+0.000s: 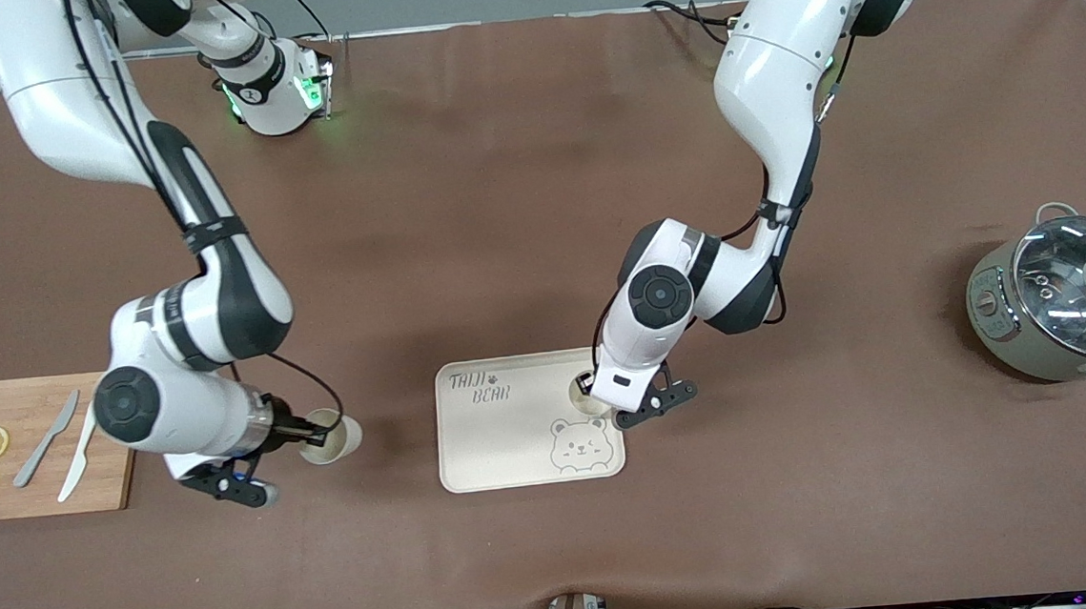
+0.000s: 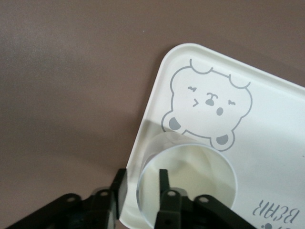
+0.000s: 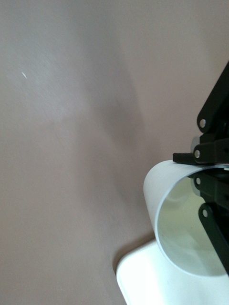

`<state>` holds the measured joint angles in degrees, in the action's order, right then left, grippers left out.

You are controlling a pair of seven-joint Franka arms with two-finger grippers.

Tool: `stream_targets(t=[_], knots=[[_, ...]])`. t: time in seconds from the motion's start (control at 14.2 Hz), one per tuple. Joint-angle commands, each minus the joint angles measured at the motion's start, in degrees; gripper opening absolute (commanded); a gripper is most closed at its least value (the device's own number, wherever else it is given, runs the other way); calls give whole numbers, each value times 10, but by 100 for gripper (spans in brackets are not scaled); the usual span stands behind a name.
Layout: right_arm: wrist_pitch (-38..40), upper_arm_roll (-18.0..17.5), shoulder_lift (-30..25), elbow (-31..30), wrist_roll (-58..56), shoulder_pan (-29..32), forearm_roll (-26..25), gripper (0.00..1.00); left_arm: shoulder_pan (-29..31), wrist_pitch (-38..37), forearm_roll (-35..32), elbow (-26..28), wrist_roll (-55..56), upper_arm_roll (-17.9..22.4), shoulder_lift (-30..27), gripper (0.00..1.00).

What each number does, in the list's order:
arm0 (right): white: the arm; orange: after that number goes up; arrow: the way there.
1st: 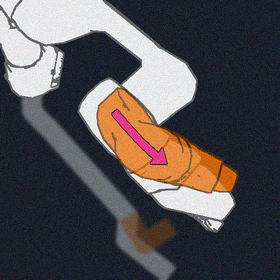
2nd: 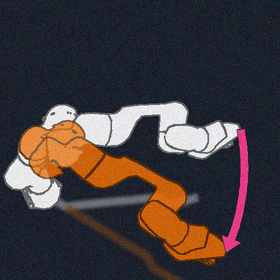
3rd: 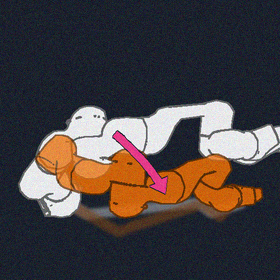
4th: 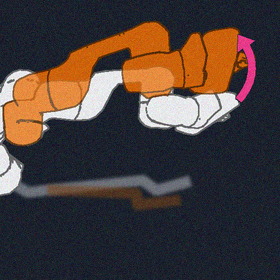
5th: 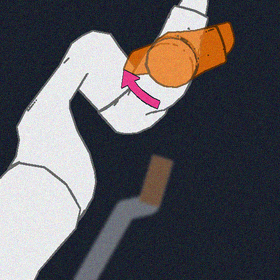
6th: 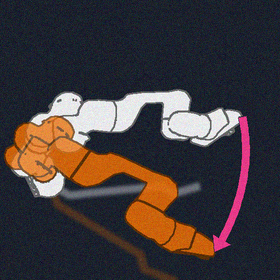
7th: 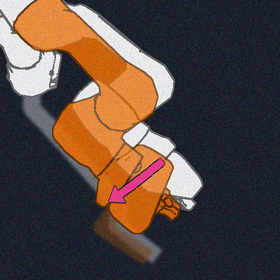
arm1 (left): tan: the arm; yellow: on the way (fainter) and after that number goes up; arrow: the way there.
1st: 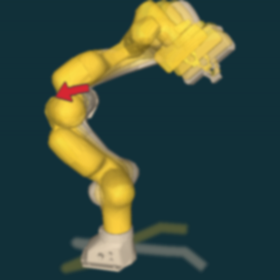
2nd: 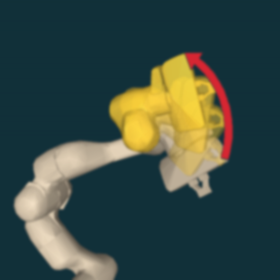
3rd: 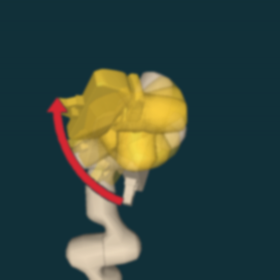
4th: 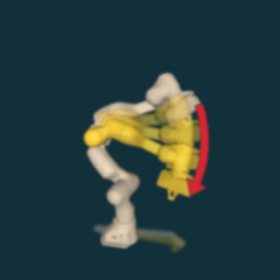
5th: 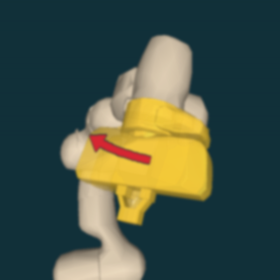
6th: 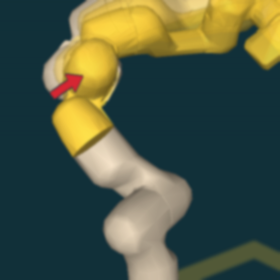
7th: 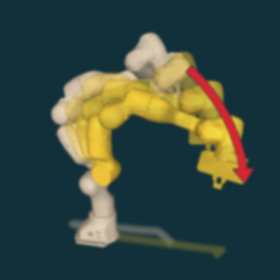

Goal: Place white IKEA cup upright on tray with both arms
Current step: 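Carry the cup with the right gripper toward the tray while the left gripper withdraws, then lower the cup onto the tray with the right gripper while the left gripper retracts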

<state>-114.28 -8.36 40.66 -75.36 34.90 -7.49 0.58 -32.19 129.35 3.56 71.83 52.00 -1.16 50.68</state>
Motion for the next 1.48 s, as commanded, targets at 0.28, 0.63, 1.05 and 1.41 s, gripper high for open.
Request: stream_targets(t=[0.28, 0.63, 1.05, 1.41], knots=[[-36, 5, 13, 30, 168, -82, -4, 0, 0, -1, 3, -5, 4, 13, -31, 88], [-76, 8, 34, 28, 189, -109, -11, 0, 4, -13, 4, -3, 3, 39, -71, 100], [-96, 10, 67, 28, 191, -128, -22, 0, 49, -87, 4, 2, -20, 37, -132, 100], [-123, 10, 89, 27, 191, -140, -25, 0, 92, -169, 4, 2, -87, 38, -181, 100]])
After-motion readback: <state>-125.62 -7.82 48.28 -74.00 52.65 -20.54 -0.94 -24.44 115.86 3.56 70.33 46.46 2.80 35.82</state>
